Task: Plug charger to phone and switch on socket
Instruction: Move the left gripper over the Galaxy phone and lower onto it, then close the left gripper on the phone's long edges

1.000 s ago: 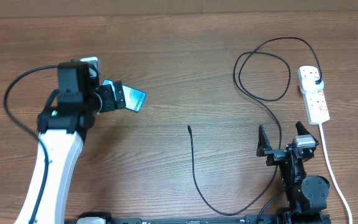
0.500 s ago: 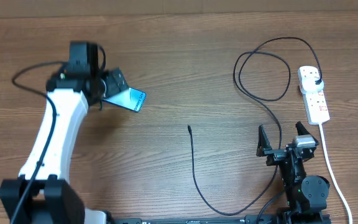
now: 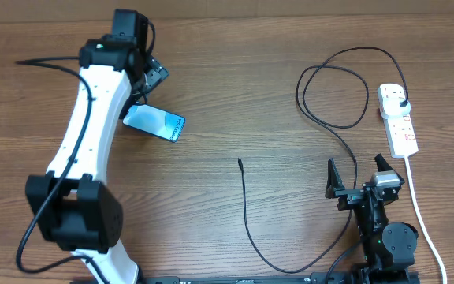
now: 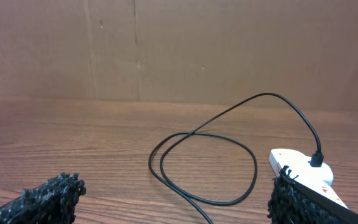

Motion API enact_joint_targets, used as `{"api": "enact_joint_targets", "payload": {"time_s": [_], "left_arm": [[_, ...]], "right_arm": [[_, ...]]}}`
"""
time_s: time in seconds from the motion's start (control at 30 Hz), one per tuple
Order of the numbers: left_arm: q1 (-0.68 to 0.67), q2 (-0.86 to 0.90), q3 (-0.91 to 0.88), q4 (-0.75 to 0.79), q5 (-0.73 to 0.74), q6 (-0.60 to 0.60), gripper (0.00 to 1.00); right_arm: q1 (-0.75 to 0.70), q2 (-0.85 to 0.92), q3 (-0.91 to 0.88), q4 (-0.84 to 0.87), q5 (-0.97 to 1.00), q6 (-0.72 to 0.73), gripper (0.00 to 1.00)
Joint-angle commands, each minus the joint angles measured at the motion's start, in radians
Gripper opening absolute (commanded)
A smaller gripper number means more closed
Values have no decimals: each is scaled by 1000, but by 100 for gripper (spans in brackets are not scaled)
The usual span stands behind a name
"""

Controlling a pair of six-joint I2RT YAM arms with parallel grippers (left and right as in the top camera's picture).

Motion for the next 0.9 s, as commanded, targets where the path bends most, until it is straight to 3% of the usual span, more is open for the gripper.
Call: {"api": "enact_joint_targets", "payload": {"time_s": [0.0,0.87], "left_arm": [[-22,63,23,-2,-33,-116,100],[-32,340,23,15,33,-305,100]], "right_arm": [[-3,-10,-11,6,10,3,100],[-3,-10,-11,6,10,3,100]]}}
